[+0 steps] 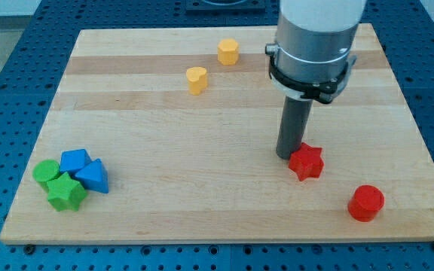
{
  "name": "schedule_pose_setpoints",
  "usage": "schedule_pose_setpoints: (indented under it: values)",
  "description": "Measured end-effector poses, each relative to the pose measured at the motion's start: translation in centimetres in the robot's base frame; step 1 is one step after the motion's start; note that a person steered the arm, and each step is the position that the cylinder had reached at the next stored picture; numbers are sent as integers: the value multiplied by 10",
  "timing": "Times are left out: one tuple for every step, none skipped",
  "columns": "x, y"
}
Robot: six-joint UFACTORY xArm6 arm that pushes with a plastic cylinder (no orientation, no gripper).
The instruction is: Move red star closer to red circle
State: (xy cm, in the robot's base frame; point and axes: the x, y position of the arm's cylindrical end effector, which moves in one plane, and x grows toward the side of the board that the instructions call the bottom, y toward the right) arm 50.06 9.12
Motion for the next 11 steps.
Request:
schedule_pose_setpoints:
  values:
    - [15, 1]
    - [44, 5]
    - [67, 7]
    - [74, 7]
    - [65, -7]
    - [55, -16]
    - [55, -16]
    - [41, -9]
    - [26, -4]
    - [30, 2]
    - [48, 26]
